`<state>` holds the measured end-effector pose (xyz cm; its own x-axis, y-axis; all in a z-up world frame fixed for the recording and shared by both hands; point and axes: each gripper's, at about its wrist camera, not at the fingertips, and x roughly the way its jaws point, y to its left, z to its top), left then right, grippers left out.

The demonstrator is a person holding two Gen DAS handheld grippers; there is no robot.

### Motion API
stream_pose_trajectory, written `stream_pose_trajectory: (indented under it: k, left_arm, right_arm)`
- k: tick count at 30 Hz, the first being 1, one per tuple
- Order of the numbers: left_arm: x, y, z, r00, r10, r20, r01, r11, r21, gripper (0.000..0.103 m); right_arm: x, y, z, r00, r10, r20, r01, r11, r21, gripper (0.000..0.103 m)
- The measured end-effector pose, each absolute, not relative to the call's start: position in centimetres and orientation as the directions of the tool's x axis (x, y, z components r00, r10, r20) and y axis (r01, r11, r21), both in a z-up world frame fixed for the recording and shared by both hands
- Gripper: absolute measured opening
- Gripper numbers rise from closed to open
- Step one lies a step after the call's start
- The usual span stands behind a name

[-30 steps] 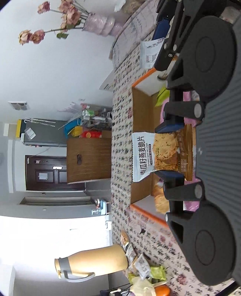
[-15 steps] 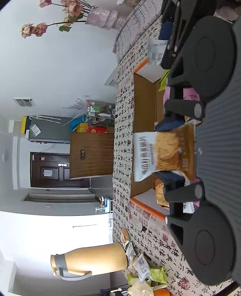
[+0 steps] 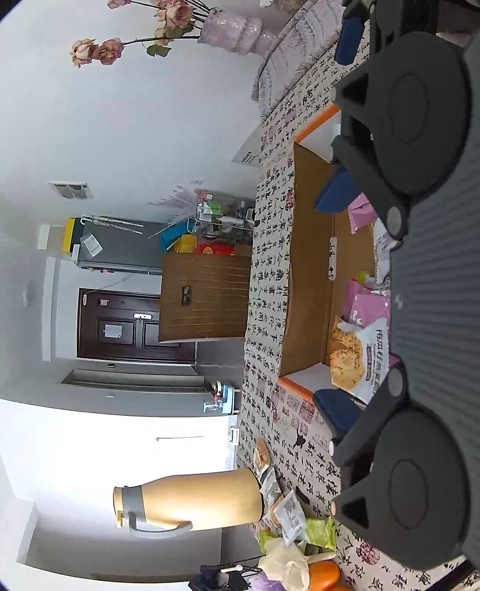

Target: Organize snacks

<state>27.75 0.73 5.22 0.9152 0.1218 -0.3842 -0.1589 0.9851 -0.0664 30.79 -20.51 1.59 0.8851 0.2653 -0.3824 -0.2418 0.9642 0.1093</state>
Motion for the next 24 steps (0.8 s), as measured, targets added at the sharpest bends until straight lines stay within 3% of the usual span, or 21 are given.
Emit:
stream_pose_trajectory:
  k: [11,24]
  left_arm:
    - [22.3,0.7,6.8,0.922,0.128,-0.365,-0.158,0.986,-0.052,0.103]
    - [14.3,0.7,3.6,0.888,0.057,-0.456,-0.089,0.995,-0.05,0.103]
  right_arm:
    - [25.9,-21.3,3.2,0.898,0.255,-0.358,-0.234,0.967,0.101,0.103]
    - [16.8,-22.6,1.4,0.87,0.262,-0.419,-0.24,0.965,0.105,0.103]
